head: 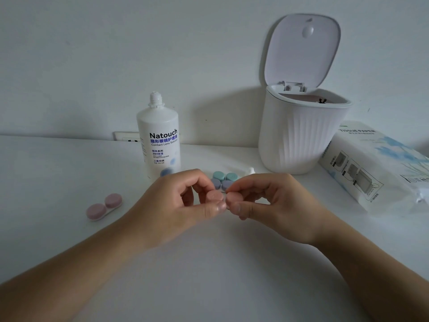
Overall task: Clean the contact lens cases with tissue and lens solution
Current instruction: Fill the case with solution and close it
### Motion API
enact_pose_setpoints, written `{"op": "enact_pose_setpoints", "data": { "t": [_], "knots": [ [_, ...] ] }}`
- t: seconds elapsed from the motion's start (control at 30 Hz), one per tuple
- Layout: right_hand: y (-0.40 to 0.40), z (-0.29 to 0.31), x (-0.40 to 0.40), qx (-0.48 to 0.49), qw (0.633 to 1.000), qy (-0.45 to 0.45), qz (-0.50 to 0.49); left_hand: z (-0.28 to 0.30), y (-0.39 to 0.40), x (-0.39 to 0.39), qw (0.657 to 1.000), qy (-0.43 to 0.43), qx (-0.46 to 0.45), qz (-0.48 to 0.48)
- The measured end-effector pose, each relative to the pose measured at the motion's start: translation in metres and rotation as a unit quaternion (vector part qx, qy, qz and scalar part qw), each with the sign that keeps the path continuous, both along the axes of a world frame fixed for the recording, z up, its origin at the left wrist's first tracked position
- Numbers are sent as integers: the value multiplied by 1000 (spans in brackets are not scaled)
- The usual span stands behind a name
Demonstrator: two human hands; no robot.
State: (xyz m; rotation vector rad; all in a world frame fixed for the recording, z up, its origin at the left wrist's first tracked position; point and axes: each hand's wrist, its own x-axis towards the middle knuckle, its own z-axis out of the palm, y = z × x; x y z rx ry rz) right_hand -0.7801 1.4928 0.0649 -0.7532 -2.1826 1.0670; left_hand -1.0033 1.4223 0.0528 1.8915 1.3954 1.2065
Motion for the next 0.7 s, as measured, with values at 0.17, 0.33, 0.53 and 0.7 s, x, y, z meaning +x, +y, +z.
{"op": "enact_pose_setpoints", "data": {
  "t": [0.17,0.33,0.53,0.7],
  "knots": [
    [0,0,1,-14,1000,17,8,1,1,-5,998,-5,-31,-56],
    [1,0,1,-18,1000,17,14,3,-1,-7,995,7,-67,-68],
    [0,-1,1,-16,1000,16,10,4,-1,-1,1000,7,1,14],
    [1,-2,1,-10,1000,12,18,2,-1,-6,1000,22,7,0]
  ]
}}
